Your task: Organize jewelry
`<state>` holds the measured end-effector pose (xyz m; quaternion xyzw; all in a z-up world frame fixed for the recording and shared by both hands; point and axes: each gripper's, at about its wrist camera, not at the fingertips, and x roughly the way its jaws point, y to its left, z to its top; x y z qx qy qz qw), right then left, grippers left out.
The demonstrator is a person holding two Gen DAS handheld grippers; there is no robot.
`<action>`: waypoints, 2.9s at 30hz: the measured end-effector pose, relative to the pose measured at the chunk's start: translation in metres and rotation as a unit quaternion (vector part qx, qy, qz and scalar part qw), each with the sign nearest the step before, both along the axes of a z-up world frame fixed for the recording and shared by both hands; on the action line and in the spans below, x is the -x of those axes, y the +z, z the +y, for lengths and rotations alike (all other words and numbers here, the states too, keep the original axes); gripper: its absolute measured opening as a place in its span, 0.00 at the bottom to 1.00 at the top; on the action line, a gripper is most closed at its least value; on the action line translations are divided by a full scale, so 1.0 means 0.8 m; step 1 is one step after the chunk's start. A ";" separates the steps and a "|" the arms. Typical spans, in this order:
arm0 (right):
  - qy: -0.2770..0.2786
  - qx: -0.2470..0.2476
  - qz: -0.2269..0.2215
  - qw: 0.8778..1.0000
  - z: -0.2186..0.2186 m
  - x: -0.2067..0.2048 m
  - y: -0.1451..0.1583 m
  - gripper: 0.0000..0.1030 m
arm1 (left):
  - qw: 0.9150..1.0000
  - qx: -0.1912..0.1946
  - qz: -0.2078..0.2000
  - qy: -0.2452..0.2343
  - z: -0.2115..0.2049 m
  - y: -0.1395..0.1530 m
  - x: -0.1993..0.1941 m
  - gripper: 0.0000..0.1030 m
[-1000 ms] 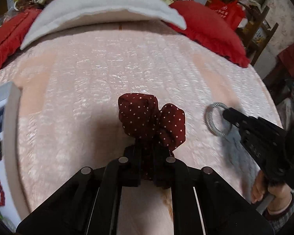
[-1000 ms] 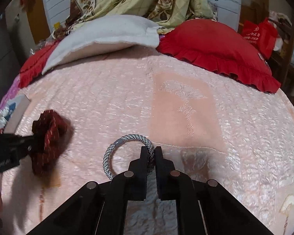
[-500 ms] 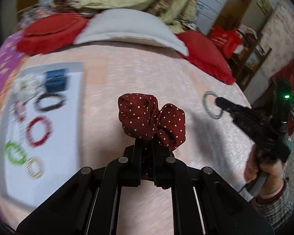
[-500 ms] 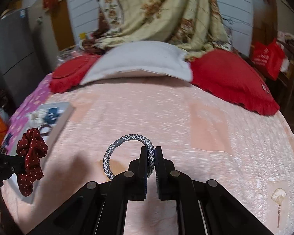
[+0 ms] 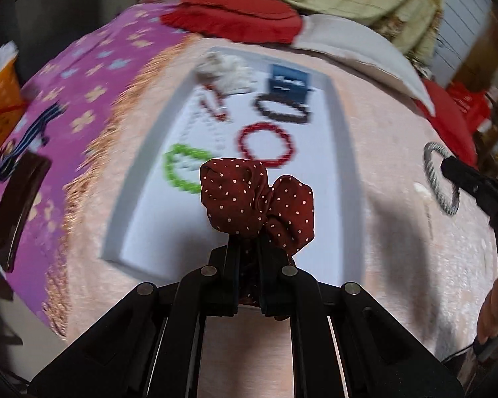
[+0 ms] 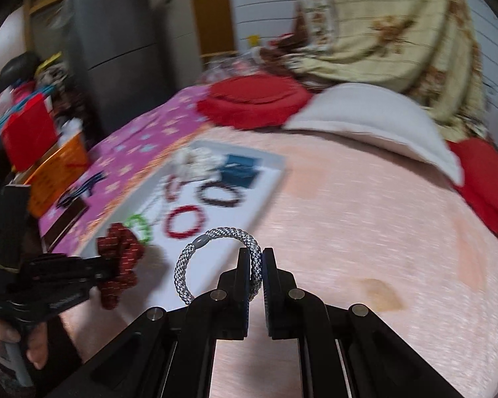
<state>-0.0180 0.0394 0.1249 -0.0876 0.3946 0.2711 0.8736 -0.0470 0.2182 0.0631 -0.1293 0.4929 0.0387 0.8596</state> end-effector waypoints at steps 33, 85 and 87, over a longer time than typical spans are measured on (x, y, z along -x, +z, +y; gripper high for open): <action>0.032 0.062 0.038 0.997 0.098 0.021 -0.085 0.29 | 0.999 0.032 -0.023 -0.009 0.022 -0.039 -0.005 0.30; -0.171 -0.022 -0.014 0.985 -0.135 0.142 -0.005 0.41 | 0.933 -0.179 -0.295 0.106 -0.079 0.175 0.160 0.81; -0.178 -0.017 -0.021 0.984 -0.142 0.151 -0.003 0.41 | 0.933 -0.183 -0.292 0.102 -0.093 0.182 0.167 0.81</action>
